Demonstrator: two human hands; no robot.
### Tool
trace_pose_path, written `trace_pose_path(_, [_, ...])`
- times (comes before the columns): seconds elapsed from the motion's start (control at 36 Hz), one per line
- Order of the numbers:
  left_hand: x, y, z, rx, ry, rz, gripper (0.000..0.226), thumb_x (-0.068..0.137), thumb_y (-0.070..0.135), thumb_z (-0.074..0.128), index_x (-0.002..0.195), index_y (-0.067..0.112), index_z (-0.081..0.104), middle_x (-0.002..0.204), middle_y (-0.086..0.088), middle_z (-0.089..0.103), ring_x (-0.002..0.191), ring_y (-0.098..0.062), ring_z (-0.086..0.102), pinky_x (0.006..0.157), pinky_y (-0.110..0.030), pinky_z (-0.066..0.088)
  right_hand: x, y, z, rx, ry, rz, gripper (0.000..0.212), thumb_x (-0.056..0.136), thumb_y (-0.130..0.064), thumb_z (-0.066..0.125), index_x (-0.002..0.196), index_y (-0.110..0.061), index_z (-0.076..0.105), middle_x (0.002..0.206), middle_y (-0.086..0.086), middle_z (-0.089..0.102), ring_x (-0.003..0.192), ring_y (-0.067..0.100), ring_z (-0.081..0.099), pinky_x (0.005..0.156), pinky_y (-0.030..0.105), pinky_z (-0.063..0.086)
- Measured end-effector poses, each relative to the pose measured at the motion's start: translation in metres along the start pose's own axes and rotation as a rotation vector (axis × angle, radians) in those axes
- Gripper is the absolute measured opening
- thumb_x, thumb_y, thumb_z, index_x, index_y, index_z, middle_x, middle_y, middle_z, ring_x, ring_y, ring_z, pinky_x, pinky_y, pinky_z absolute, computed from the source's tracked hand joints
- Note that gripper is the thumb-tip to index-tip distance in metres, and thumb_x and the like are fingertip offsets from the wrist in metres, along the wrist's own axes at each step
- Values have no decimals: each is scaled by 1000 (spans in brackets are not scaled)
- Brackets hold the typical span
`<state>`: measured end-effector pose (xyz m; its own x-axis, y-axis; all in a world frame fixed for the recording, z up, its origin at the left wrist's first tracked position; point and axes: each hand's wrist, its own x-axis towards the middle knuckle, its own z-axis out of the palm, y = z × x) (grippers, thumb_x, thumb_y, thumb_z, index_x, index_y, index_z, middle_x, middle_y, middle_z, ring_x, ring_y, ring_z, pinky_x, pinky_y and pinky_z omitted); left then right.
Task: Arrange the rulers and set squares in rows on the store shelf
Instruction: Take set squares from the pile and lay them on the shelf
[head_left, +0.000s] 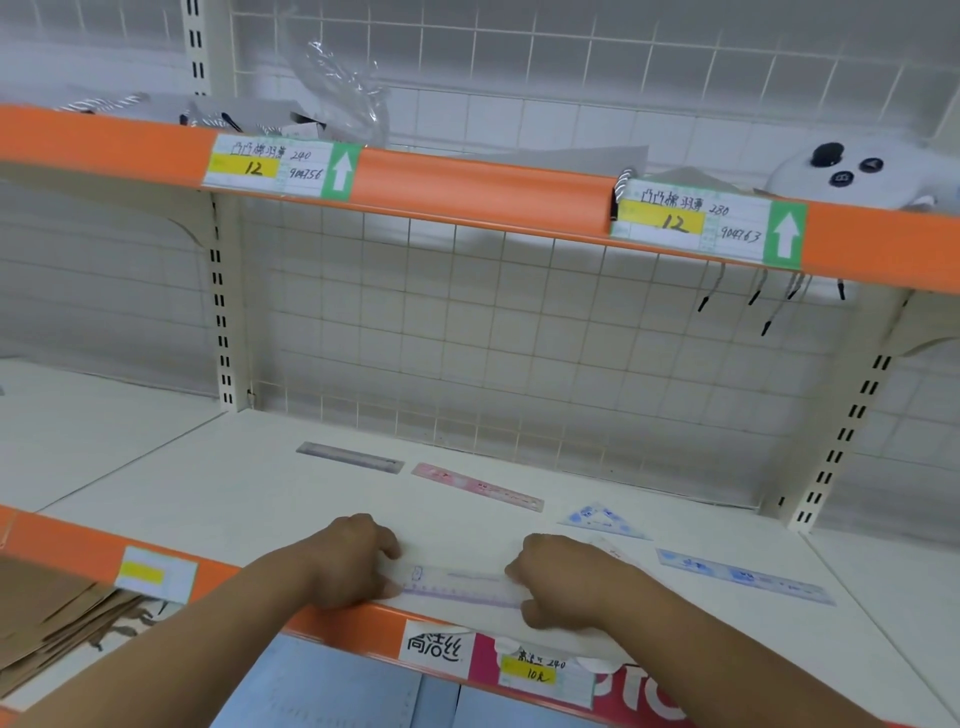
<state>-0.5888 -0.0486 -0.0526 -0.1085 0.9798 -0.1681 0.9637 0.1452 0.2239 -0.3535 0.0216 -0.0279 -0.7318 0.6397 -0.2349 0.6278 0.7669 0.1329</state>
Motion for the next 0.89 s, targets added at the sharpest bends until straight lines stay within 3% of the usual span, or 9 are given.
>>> trace_pose_path(0.17, [-2, 3, -1, -11, 4, -9, 52, 88, 42, 61, 136, 26, 49, 136, 0, 45, 124, -18, 46, 104, -25, 37, -1, 0, 0, -24, 27, -8, 23, 90, -18, 51, 105, -2, 59, 93, 8, 42, 79, 23, 45, 55, 28, 32])
trace_pose_path(0.28, [-3, 3, -1, -19, 9, -18, 51, 89, 43, 60, 136, 26, 49, 136, 1, 46, 124, -17, 46, 104, -25, 38, 1, 5, 0, 39, 24, 15, 26, 91, -22, 57, 111, -6, 60, 99, 5, 44, 85, 21, 46, 75, 34, 42])
trace_pose_path(0.36, [-5, 2, -1, -28, 7, -29, 50, 90, 43, 59, 136, 26, 50, 135, 1, 46, 123, -17, 46, 103, -25, 38, 5, 9, 0, 99, 3, 38, 34, 89, -23, 62, 118, -5, 59, 114, 11, 54, 100, 26, 55, 87, 38, 46])
trace_pose_path(0.44, [-5, 0, -3, -44, 14, -34, 47, 92, 42, 56, 136, 25, 49, 134, 0, 46, 122, -18, 47, 101, -24, 38, 10, 12, 0, 156, 21, 50, 41, 88, -22, 64, 125, -8, 55, 123, 10, 54, 111, 26, 53, 96, 39, 45])
trace_pose_path(0.58, [-5, -13, -4, -47, 29, -49, 47, 91, 44, 57, 134, 24, 51, 131, -1, 50, 117, -17, 50, 95, -23, 39, 23, 9, -5, 228, 83, 52, 46, 87, -26, 64, 130, -18, 51, 124, 4, 53, 110, 20, 51, 83, 29, 39])
trace_pose_path(0.72, [-1, -33, -10, -46, 35, -47, 47, 91, 45, 57, 133, 26, 51, 131, 0, 48, 119, -17, 49, 98, -24, 38, 43, -3, -11, 235, 96, 56, 46, 88, -27, 63, 131, -20, 51, 125, 3, 53, 100, 17, 48, 81, 28, 39])
trace_pose_path(0.89, [10, -75, -28, -3, 34, -2, 49, 91, 48, 56, 135, 28, 49, 134, -1, 45, 124, -17, 45, 102, -24, 35, 76, -27, -26, 248, 149, 99, 45, 88, -29, 63, 131, -23, 52, 128, 1, 51, 113, 18, 50, 82, 26, 37])
